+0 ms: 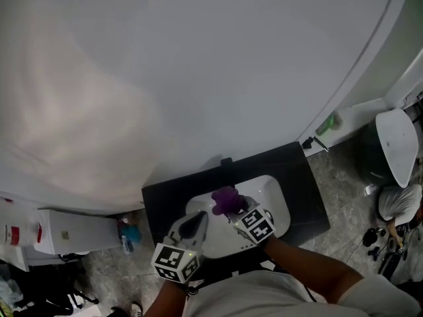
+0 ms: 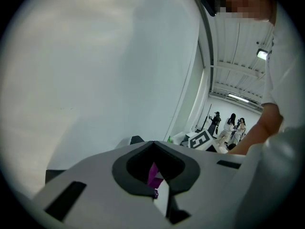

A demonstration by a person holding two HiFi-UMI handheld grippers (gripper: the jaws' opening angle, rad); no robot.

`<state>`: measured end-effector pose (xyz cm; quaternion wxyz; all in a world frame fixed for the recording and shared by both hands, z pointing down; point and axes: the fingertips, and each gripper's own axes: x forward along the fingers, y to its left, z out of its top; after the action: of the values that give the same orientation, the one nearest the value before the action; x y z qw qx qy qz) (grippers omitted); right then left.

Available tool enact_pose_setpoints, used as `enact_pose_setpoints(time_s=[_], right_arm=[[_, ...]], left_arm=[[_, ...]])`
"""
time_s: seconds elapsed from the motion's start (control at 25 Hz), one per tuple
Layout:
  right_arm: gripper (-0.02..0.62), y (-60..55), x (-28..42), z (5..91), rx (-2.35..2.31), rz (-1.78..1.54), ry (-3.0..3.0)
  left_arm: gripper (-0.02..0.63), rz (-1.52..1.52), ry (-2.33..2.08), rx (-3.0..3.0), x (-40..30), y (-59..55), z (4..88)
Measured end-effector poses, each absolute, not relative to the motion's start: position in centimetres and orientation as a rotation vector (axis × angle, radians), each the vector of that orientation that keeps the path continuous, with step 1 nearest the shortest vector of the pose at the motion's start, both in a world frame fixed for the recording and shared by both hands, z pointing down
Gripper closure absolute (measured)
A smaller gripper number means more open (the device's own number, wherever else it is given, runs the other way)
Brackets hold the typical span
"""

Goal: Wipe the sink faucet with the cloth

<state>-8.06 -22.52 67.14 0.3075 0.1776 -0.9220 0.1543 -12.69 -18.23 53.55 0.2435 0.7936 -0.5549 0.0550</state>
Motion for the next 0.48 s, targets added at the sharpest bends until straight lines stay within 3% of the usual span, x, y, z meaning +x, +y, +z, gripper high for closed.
enact_pose_setpoints(time_s=[0.24, 0.48], right_arm=[[0.526, -28.7, -8.0, 69.6, 0.602, 0.428, -2.406], [0.528, -23.1, -6.6, 70.5, 0.527, 0.456, -2.399]], left_arm=[[0.598, 0.207, -1.503, 2.213, -11.2, -17.9, 53.1], [0.598, 0.223, -1.508, 2.195, -11.6, -17.1, 53.9]])
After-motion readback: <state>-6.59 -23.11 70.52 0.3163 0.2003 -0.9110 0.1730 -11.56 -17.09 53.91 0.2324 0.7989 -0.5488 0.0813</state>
